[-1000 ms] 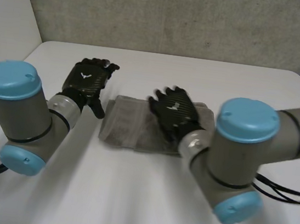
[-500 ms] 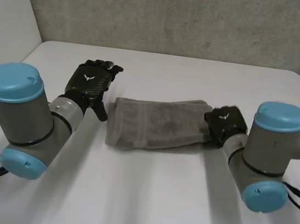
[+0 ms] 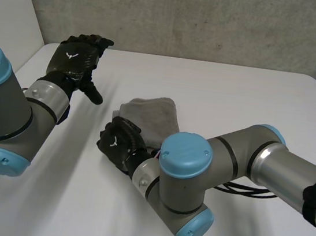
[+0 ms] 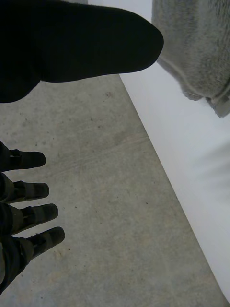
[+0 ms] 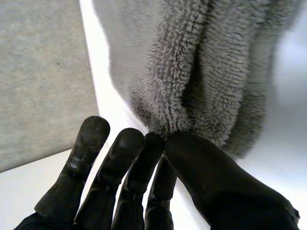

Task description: Fold the towel.

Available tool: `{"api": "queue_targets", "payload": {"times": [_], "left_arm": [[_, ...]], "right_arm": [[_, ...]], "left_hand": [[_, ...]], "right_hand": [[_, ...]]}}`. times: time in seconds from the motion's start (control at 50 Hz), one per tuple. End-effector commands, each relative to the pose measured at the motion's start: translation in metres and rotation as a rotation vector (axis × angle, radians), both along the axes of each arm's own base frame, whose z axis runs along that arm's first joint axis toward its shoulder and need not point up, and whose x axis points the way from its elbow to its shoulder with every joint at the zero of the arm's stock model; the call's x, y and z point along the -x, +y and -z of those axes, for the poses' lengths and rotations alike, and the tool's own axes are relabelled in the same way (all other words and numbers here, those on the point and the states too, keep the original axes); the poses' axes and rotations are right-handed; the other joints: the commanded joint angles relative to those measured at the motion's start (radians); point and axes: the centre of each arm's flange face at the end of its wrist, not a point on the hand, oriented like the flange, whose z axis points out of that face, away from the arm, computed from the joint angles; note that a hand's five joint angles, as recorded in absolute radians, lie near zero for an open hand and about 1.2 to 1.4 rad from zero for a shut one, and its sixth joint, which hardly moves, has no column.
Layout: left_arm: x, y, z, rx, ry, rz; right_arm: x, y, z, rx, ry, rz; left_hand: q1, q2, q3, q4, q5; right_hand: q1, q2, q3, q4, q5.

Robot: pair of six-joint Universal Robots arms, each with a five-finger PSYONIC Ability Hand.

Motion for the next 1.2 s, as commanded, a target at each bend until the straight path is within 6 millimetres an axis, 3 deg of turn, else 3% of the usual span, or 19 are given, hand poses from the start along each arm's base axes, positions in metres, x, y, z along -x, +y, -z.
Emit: {"api": "queue_targets", "payload": {"times": [0.02,0.04,0.16,0.3,0.42,0.6,0.7,0.82,0.9,0.92,0.94,0.98,1.04,1.06,1.08,1.1,1.12,1.14,1.2], "left_arm": [[-0.001,-0.001,0.006,-0.015,-0.006,-0.001],[-0.001,-0.001,0.006,-0.015,-0.006,-0.001],[0.000,-0.002,0.008,-0.011,-0.004,-0.001],[0.005,-0.001,0.019,-0.035,-0.012,0.015],[0.019,0.002,0.041,-0.083,-0.035,0.053],[0.048,0.011,0.090,-0.181,-0.088,0.128],[0.050,0.010,0.111,-0.228,-0.111,0.131],[0.050,0.010,0.121,-0.258,-0.129,0.130],[0.049,0.010,0.108,-0.240,-0.122,0.127],[0.049,0.010,0.094,-0.215,-0.110,0.127],[0.048,0.011,0.077,-0.182,-0.094,0.127],[0.047,0.012,0.061,-0.150,-0.076,0.125],[0.044,0.016,0.025,-0.074,-0.039,0.122],[0.044,0.016,0.025,-0.074,-0.039,0.122],[0.040,0.018,0.005,-0.035,-0.021,0.117],[0.038,0.022,-0.014,0.000,-0.005,0.116],[0.038,0.022,-0.014,0.000,-0.005,0.116],[0.034,0.026,-0.032,0.029,0.008,0.113],[0.022,0.030,-0.062,0.066,0.024,0.089]], "right_arm": [[0.010,-0.008,-0.019,-0.090,-0.073,0.101],[0.014,-0.009,-0.030,-0.142,-0.128,0.125],[0.039,-0.029,-0.075,-0.310,-0.373,0.218],[0.072,-0.065,-0.088,-0.474,-0.520,0.358],[0.086,-0.085,-0.079,-0.636,-0.540,0.453],[0.078,-0.100,-0.052,-0.771,-0.499,0.492],[0.072,-0.108,-0.013,-0.867,-0.415,0.549],[0.070,-0.111,-0.001,-0.889,-0.378,0.567],[0.070,-0.111,-0.026,-0.861,-0.410,0.541],[0.070,-0.109,-0.045,-0.839,-0.437,0.518],[0.070,-0.109,-0.046,-0.839,-0.437,0.517],[0.075,-0.104,-0.084,-0.784,-0.496,0.487],[0.078,-0.100,-0.102,-0.758,-0.523,0.475],[0.082,-0.095,-0.123,-0.730,-0.553,0.462],[0.087,-0.089,-0.144,-0.698,-0.588,0.451],[0.087,-0.089,-0.144,-0.698,-0.588,0.451],[0.093,-0.085,-0.163,-0.666,-0.624,0.447],[0.101,-0.083,-0.179,-0.631,-0.659,0.458],[0.110,-0.081,-0.194,-0.600,-0.692,0.484]], "left_hand": [[0.006,0.006,0.008,0.009,-0.027],[0.006,0.006,0.008,0.009,-0.027],[0.006,0.006,0.008,0.009,-0.027],[0.006,0.006,0.009,0.010,-0.026],[0.009,0.009,0.012,0.013,-0.023],[0.009,0.009,0.012,0.013,-0.023],[0.012,0.012,0.015,0.016,-0.020],[0.018,0.018,0.021,0.022,-0.014],[0.018,0.018,0.021,0.022,-0.014],[0.018,0.018,0.021,0.022,-0.014],[0.018,0.018,0.021,0.022,-0.014],[0.015,0.015,0.018,0.019,-0.017],[0.015,0.015,0.018,0.019,-0.017],[0.015,0.015,0.018,0.019,-0.017],[0.015,0.015,0.018,0.019,-0.017],[0.018,0.018,0.021,0.022,-0.014],[0.018,0.018,0.021,0.022,-0.014],[0.015,0.015,0.018,0.019,-0.017],[0.015,0.015,0.018,0.019,-0.017]], "right_hand": [[-0.981,-0.999,-1.002,-1.008,-1.011],[-1.135,-1.153,-1.156,-1.162,-1.165],[-1.135,-1.153,-1.156,-1.162,-1.165],[-1.135,-1.153,-1.156,-1.162,-1.165],[-1.135,-1.153,-1.156,-1.162,-1.165],[-1.135,-1.153,-1.156,-1.162,-1.165],[-1.135,-1.153,-1.156,-1.162,-1.165],[-1.135,-1.153,-1.156,-1.162,-1.165],[-1.135,-1.153,-1.156,-1.162,-1.165],[-1.135,-1.153,-1.156,-1.162,-1.165],[-1.135,-1.153,-1.156,-1.162,-1.165],[-1.135,-1.153,-1.156,-1.162,-1.165],[-1.135,-1.153,-1.156,-1.162,-1.165],[-1.135,-1.153,-1.156,-1.162,-1.165],[-1.135,-1.153,-1.156,-1.162,-1.165],[-1.135,-1.153,-1.156,-1.162,-1.165],[-1.135,-1.153,-1.156,-1.162,-1.165],[-1.135,-1.153,-1.156,-1.162,-1.165],[-1.135,-1.153,-1.156,-1.162,-1.165]]}}
